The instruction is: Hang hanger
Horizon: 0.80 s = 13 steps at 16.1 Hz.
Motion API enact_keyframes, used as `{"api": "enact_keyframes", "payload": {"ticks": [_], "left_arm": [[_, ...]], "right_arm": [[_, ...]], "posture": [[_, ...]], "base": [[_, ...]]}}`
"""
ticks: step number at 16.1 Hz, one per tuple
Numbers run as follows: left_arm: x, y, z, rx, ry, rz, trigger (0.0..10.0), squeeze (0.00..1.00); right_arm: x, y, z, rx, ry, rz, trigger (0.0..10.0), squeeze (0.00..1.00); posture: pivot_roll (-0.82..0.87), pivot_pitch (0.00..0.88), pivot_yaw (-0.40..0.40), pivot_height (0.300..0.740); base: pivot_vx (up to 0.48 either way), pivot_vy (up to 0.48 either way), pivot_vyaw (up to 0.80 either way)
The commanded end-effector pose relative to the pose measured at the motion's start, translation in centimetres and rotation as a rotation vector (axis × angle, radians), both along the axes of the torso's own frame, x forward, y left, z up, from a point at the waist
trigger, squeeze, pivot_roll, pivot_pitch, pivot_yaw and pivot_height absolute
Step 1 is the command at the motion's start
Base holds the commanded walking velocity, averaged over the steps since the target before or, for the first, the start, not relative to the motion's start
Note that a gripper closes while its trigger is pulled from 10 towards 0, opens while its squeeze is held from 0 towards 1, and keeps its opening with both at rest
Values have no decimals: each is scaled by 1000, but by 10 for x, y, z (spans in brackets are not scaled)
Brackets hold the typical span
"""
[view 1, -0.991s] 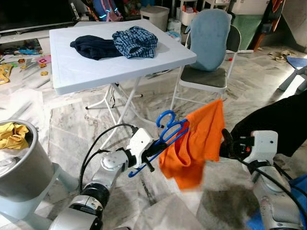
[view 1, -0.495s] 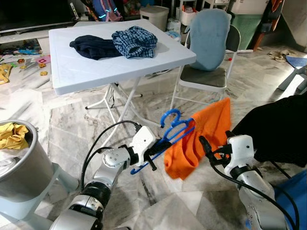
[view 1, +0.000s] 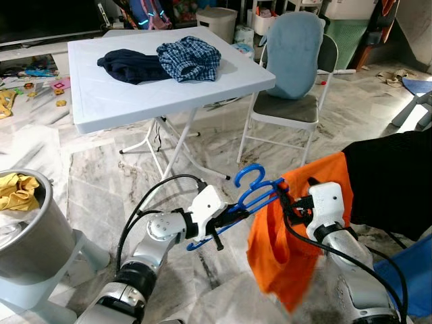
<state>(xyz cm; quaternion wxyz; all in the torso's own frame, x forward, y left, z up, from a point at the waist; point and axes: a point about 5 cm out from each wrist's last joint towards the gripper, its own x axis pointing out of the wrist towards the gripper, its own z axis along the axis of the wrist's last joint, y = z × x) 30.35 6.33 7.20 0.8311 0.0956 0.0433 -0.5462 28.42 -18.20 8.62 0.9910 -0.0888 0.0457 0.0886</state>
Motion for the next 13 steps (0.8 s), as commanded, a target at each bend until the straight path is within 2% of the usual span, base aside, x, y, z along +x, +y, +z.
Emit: {"api": "enact_keyframes", "payload": {"ticks": [1,8,13], "left_arm": [[2,-4,10,-19,-41,-18,0,0],[2,-1,6,16,-39,-10,0,0],[1,1,5,30,-40,-6,0,0]], "right_arm": [[2,-8,1,-19,-2,-37,0,0],[-3,-31,3,-18,-12,-53,0,0],[-6,-34,2,-9,-9,-53,0,0]], "posture": [[48,0,-35,740],[33,0,-34,740],[32,0,-38,740]], "base": [[0,0,0],[0,0,0],[0,0,0]]}}
